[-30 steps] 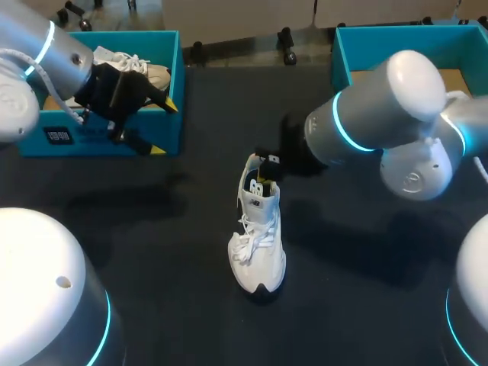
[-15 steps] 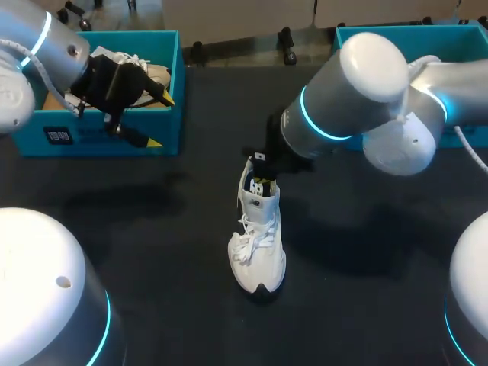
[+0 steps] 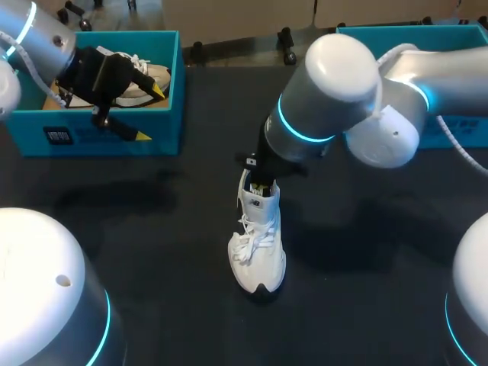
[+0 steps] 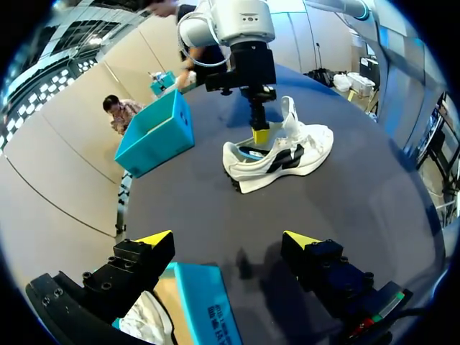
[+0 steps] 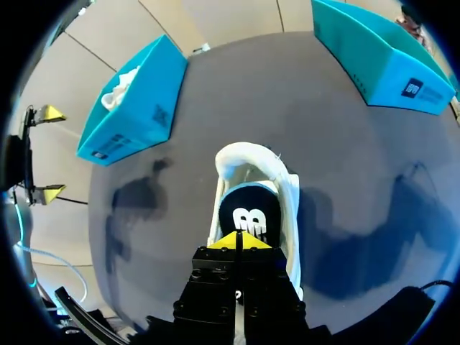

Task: Take the shoe out of the shoebox, open the shoe tongue, remove and reinsert the insole, then place the shoe into the shoebox

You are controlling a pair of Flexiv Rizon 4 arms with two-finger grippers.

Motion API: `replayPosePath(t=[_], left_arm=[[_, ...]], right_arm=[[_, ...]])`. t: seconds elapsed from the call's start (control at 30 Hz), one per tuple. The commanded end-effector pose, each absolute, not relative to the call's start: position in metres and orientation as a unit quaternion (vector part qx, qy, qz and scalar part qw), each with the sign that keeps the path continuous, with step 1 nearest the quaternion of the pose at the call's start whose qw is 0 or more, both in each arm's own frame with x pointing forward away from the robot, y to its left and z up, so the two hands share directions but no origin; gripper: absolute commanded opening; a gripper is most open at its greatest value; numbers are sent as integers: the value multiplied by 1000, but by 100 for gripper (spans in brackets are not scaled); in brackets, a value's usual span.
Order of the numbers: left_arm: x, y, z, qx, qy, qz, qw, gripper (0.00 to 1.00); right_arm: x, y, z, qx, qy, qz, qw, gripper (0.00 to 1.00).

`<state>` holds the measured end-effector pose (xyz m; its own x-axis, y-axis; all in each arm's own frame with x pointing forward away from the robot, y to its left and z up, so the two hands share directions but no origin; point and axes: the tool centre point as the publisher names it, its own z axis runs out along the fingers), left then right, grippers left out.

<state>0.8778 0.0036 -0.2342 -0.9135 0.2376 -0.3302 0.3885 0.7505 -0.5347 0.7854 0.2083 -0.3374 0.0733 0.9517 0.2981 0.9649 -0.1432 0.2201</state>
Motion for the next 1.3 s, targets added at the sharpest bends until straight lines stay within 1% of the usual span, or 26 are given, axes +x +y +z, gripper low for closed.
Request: replayPosePath(t=[0.03,0.4,0.5,0.8,0.9,1.07,1.3], left_arm=[[877,4,-234,169,928,-308,121,100],[877,4,-234,169,928,-308,121,100],[877,4,-234,169,928,-308,121,100],[877,4,-234,169,928,-308,121,100],[877,4,-234,169,928,-308,121,100],[877,4,-234,169,928,-308,121,100],[877,4,-234,169,928,-308,121,100]], right_arm=[[784,212,-347,-737,-651,-181,3,0],[792,216,-362,-731,-663,-160,-20,0],[791,214,-371,-728,-671,-135,-44,0],[791,208,-391,-739,-663,-114,-41,0],[790,207,-385,-740,-661,-112,-46,0],[792,209,-367,-737,-658,-142,-52,0],[802,212,-363,-731,-662,-158,-48,0]])
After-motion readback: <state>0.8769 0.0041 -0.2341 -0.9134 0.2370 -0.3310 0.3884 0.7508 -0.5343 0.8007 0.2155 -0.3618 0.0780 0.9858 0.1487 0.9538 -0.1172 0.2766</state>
